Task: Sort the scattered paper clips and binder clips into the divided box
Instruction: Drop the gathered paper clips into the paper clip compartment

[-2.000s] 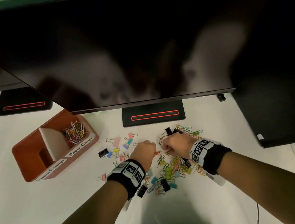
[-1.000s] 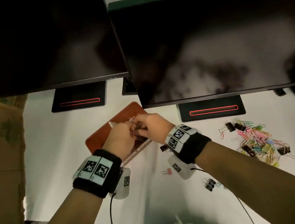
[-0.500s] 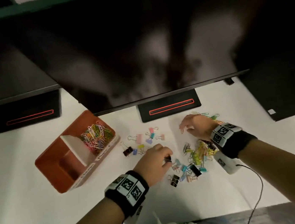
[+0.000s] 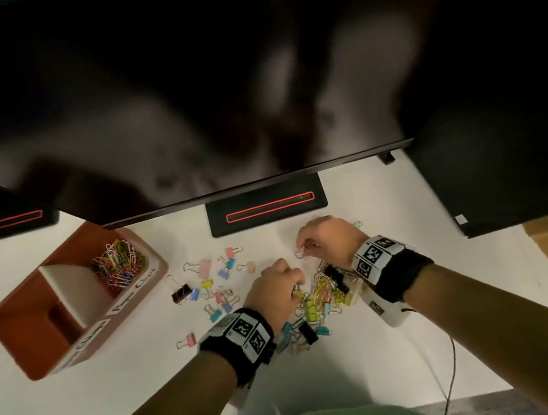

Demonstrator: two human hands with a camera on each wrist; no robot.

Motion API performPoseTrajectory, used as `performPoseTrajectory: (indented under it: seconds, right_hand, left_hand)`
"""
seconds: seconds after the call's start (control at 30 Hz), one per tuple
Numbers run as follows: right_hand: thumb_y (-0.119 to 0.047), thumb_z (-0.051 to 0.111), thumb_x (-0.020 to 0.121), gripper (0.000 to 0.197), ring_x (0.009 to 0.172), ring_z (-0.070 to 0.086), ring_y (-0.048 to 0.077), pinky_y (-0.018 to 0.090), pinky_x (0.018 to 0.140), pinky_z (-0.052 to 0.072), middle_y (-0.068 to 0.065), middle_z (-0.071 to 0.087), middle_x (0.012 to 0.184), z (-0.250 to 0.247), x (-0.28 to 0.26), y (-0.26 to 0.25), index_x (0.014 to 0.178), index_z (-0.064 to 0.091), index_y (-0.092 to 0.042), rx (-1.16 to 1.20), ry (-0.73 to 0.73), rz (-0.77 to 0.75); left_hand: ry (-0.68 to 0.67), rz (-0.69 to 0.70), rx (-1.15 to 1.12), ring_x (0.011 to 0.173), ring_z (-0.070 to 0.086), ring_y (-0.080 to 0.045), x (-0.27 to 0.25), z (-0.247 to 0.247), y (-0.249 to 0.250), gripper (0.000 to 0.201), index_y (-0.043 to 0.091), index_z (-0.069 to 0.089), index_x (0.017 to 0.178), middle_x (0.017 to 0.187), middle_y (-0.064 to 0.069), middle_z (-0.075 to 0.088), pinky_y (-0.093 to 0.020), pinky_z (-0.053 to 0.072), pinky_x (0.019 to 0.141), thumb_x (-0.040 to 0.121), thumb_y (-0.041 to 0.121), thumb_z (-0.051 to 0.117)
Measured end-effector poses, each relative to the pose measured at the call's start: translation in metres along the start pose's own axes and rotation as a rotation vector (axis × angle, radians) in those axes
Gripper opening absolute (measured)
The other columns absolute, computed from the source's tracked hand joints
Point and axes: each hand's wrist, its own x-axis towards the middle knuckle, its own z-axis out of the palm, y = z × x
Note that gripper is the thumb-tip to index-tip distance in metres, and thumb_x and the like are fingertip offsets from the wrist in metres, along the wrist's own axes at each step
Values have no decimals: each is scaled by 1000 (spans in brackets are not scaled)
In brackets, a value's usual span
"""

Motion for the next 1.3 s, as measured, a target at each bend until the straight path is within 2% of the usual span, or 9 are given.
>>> performPoseTrajectory:
  seconds: [0.13, 0.3, 0.4, 0.5, 0.7, 0.83, 1.0, 1.1, 1.3]
  right_hand:
    - [-19, 64, 86, 24, 91, 61, 18, 32, 86, 51, 2, 67, 103, -9, -26, 13, 110, 67, -21, 113, 32, -16]
    - [-18, 67, 83, 40, 75, 54, 7, 23, 76, 48, -6, 62, 88, -1, -56, 11, 122, 55, -23, 178, -120, -66]
    - [-16, 68, 82, 46, 78, 60, 11, 29, 79, 53, -3, 67, 92, 16, -66, 6, 125, 51, -24, 220, -213, -82]
    - [-19, 63, 85, 52, 82, 60, 11, 26, 78, 52, -1, 68, 99, 27, -70, 6, 132, 42, -27, 98, -236, -92]
    - [-19, 59, 87, 58, 86, 63, 20, 31, 72, 53, 3, 65, 97, 21, -67, 20, 138, 33, -31, -94, -95, -30]
    - [-19, 55, 89, 58, 87, 62, 21, 31, 71, 52, 3, 66, 98, 21, -66, 15, 140, 31, -34, -140, -96, -132]
    - [-17, 54, 90, 53, 91, 63, 22, 33, 70, 54, 3, 66, 101, 31, -57, 11, 138, 37, -33, -206, -116, -181]
    - [-19, 52, 92, 33, 98, 61, 22, 34, 76, 53, 1, 63, 105, 34, -51, 14, 124, 52, -25, -201, -107, -142]
    - [-27, 51, 93, 24, 104, 55, 23, 31, 76, 47, 4, 51, 115, 34, -47, 18, 112, 62, -17, -180, -85, -97]
  left_hand:
    - [36, 2, -142, 85, 54, -14, 3, 0, -3, 14, 14, 63, 98, 99, -1, 49, -26, 47, 83, 86, 12, 59]
    - [143, -33, -282, 79, 55, -1, -6, -13, -12, 7, 14, 66, 92, 91, 2, 56, -6, 41, 73, 85, 14, 64]
    - [226, -71, -262, 81, 55, -7, -12, -19, -21, 9, 14, 65, 91, 94, 0, 54, -13, 41, 77, 84, 10, 65]
    - [273, -103, -149, 91, 50, -10, -20, -18, -22, 19, 17, 62, 102, 104, 1, 49, -21, 42, 85, 84, 14, 64]
    - [149, -153, -108, 92, 55, -14, -21, -1, 9, 29, 16, 55, 115, 111, 0, 52, -31, 50, 86, 88, 26, 59]
    - [140, -194, -90, 92, 55, -17, -10, 11, 16, 38, 14, 54, 116, 112, -3, 49, -29, 47, 84, 84, 31, 64]
    - [146, -207, -109, 101, 50, -19, -3, 19, 25, 50, 11, 53, 113, 111, -4, 47, -31, 45, 86, 72, 28, 76]
    - [133, -209, -111, 101, 49, -18, -2, 20, 23, 50, 11, 52, 113, 111, -3, 46, -29, 44, 85, 71, 21, 77]
    - [181, -186, -176, 86, 54, -14, -2, 20, 11, 19, 11, 62, 95, 92, 0, 54, -26, 48, 80, 78, 11, 70]
